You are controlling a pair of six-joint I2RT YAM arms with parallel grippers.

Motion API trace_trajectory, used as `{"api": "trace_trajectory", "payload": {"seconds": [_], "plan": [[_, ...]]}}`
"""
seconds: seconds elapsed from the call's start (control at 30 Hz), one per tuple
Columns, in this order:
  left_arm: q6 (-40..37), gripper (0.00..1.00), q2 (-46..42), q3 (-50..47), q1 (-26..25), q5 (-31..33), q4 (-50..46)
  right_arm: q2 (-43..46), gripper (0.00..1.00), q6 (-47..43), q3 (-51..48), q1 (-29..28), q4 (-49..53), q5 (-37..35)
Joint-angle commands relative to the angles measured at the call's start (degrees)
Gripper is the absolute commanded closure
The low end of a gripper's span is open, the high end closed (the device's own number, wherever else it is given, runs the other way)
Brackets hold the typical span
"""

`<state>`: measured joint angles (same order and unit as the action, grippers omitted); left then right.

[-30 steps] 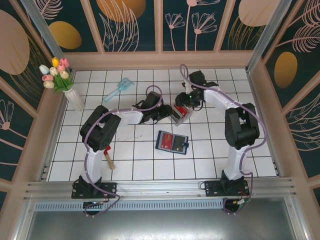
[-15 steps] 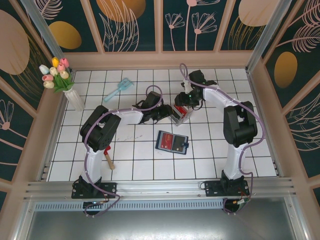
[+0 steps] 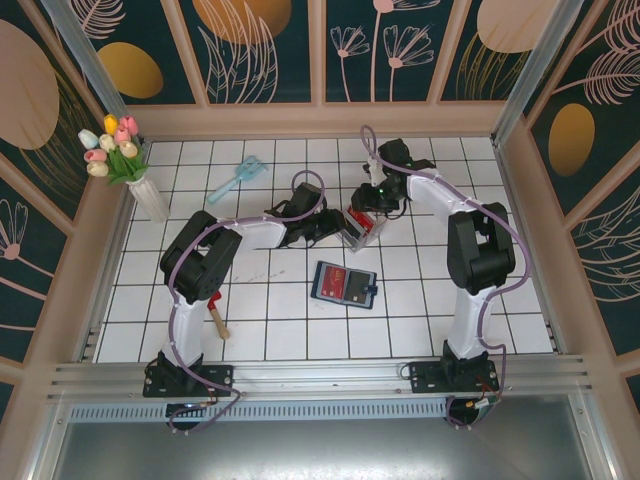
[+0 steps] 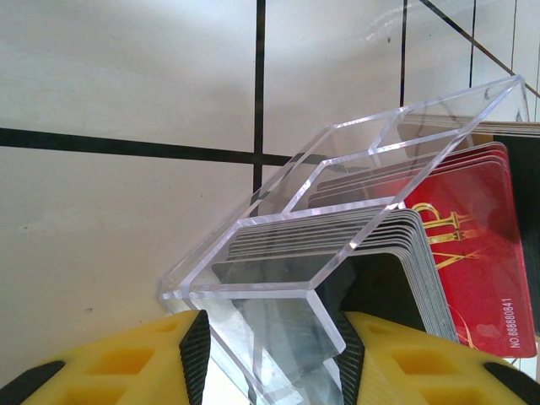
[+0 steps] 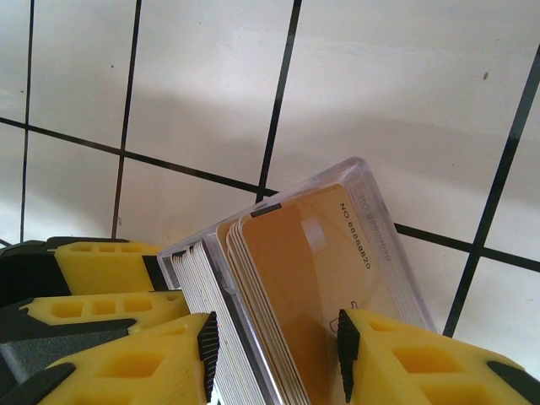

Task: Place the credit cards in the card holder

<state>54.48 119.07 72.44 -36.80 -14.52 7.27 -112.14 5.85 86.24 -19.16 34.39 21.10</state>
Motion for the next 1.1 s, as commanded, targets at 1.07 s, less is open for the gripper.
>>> {"api": "trace_trajectory", "payload": {"seconds": [1.07], "plan": [[0.54, 0.52, 1.61, 0.59, -0.14, -0.55, 0.29, 3.68, 0.84, 0.03, 4.11, -0.17, 4.28, -0.41]]}}
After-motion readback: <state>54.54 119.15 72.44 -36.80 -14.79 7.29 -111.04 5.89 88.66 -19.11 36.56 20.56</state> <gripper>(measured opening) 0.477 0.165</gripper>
